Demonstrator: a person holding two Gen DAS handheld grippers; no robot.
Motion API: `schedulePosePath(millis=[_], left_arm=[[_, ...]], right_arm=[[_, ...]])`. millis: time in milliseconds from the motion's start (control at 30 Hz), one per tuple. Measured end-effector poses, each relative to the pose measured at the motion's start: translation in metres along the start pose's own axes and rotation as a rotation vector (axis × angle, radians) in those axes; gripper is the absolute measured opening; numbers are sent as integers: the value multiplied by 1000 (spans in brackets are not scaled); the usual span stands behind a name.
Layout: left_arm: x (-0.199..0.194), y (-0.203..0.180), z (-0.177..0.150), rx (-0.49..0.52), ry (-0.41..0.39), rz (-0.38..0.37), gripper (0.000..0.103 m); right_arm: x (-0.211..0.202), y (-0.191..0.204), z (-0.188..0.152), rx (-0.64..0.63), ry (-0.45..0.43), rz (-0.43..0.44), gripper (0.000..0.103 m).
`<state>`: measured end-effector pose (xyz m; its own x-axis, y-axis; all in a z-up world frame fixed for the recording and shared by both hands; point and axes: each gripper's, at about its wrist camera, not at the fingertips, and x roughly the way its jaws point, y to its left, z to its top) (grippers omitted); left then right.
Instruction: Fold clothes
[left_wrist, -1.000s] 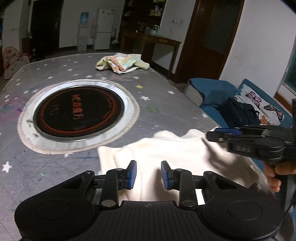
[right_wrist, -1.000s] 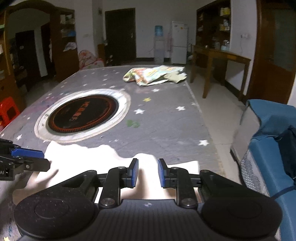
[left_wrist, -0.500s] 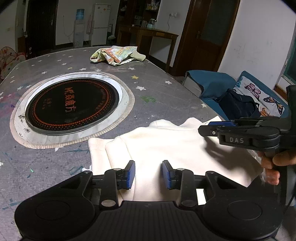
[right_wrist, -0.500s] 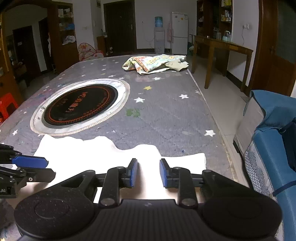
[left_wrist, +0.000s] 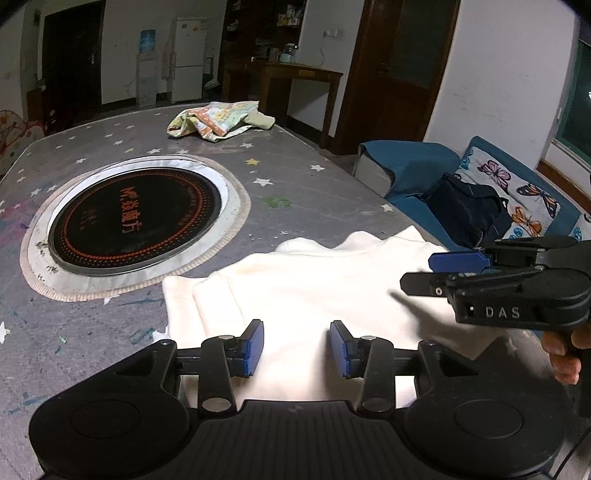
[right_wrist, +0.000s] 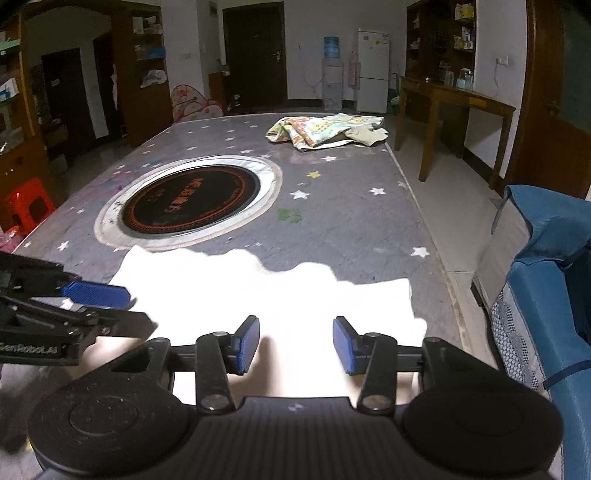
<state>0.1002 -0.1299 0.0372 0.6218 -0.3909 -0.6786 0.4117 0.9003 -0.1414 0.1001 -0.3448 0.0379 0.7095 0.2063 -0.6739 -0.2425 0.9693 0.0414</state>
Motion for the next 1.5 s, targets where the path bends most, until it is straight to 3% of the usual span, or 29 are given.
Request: schedulePosePath(millis=[533, 1267, 1500], left_arm=[[-9, -15, -24, 81, -2, 19, 50], [-13, -31, -36, 89, 13, -9, 51], [-14, -33, -38, 86, 15, -4, 57]], right_arm=[[-20, 9, -36, -9, 29, -5, 51], [-40, 29, -45, -38, -3, 27, 51], [-39, 31, -48, -37, 1, 25, 55]])
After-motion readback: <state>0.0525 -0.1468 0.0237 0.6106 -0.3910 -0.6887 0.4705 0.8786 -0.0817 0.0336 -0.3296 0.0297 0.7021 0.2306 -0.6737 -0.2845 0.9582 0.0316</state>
